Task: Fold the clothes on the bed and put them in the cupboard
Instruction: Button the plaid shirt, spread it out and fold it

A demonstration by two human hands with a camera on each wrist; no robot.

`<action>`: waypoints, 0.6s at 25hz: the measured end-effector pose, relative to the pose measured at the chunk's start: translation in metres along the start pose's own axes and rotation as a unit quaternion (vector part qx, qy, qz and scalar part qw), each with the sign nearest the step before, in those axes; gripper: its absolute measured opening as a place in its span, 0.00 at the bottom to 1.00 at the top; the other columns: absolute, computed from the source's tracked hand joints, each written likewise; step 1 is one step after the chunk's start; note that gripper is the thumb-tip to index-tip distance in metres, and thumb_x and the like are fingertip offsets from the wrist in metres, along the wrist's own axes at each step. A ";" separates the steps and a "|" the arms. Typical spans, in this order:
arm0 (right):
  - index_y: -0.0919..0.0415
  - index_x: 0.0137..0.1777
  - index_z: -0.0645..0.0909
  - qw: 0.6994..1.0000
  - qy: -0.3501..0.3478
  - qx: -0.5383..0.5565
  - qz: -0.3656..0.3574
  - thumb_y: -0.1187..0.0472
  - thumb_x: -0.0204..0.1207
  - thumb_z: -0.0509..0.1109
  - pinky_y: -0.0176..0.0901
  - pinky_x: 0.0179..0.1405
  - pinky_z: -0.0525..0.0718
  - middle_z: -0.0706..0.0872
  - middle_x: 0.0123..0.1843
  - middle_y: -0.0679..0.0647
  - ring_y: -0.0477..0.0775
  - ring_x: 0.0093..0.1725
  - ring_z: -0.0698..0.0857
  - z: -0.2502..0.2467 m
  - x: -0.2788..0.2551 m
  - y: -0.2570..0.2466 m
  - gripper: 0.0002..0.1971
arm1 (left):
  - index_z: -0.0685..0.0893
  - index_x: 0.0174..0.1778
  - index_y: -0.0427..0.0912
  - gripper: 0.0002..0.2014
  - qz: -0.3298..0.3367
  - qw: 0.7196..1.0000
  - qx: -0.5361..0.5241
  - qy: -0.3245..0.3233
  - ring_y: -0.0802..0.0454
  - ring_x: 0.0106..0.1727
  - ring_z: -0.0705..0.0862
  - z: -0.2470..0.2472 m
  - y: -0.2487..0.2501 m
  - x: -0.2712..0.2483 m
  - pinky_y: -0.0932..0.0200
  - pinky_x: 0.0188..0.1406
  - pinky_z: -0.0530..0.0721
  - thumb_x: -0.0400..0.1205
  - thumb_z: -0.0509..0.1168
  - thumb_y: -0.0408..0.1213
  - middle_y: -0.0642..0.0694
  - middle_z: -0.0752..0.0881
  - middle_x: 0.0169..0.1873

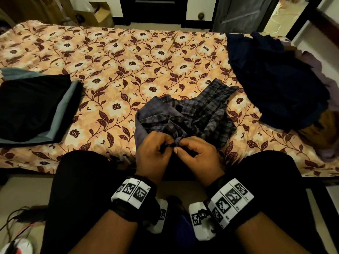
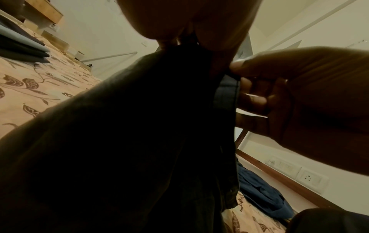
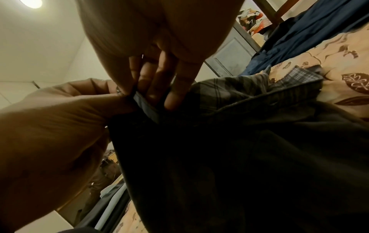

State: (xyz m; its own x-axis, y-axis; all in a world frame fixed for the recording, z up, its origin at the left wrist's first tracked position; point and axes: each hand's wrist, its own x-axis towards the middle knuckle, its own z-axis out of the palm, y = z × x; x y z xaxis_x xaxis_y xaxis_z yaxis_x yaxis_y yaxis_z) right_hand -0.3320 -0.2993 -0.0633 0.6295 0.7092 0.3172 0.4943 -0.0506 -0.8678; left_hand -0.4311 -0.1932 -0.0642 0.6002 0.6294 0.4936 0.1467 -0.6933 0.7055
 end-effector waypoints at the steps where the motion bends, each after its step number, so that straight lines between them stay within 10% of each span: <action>1: 0.65 0.44 0.88 1.000 -0.003 -0.015 -0.016 0.62 0.71 0.74 0.30 0.45 0.81 0.86 0.42 0.51 0.43 0.45 0.83 0.001 -0.001 0.000 0.07 | 0.81 0.35 0.39 0.04 -0.004 1.000 0.006 -0.010 0.59 0.38 0.74 0.000 -0.002 0.000 0.77 0.38 0.68 0.70 0.62 0.35 0.47 0.81 0.33; 6: 0.65 0.42 0.89 0.998 0.004 -0.041 -0.047 0.63 0.72 0.74 0.38 0.43 0.83 0.88 0.40 0.55 0.46 0.42 0.84 -0.001 0.001 0.006 0.06 | 0.75 0.45 0.52 0.13 0.002 0.999 0.011 -0.051 0.56 0.40 0.78 0.001 -0.005 0.001 0.61 0.37 0.78 0.71 0.68 0.30 0.54 0.82 0.37; 10: 0.62 0.41 0.89 0.992 -0.019 -0.095 -0.081 0.57 0.74 0.71 0.48 0.38 0.85 0.88 0.38 0.53 0.50 0.39 0.87 -0.002 0.001 0.006 0.09 | 0.81 0.42 0.39 0.14 -0.016 0.999 -0.014 -0.047 0.63 0.38 0.77 -0.004 -0.007 0.005 0.77 0.37 0.75 0.67 0.70 0.18 0.58 0.80 0.35; 15: 0.63 0.39 0.89 1.000 0.022 -0.006 -0.015 0.62 0.69 0.75 0.27 0.43 0.79 0.85 0.36 0.43 0.34 0.39 0.83 -0.003 -0.002 0.008 0.04 | 0.90 0.41 0.42 0.11 -0.065 0.992 -0.103 -0.045 0.70 0.42 0.84 -0.002 -0.006 0.003 0.76 0.46 0.80 0.68 0.68 0.25 0.56 0.87 0.36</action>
State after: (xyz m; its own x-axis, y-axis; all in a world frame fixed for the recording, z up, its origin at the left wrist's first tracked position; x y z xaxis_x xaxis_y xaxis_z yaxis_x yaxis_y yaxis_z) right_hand -0.3275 -0.3037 -0.0697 0.6402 0.6789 0.3594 0.5204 -0.0391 -0.8531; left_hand -0.4315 -0.1860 -0.0660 0.6557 0.6689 0.3502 0.0705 -0.5160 0.8537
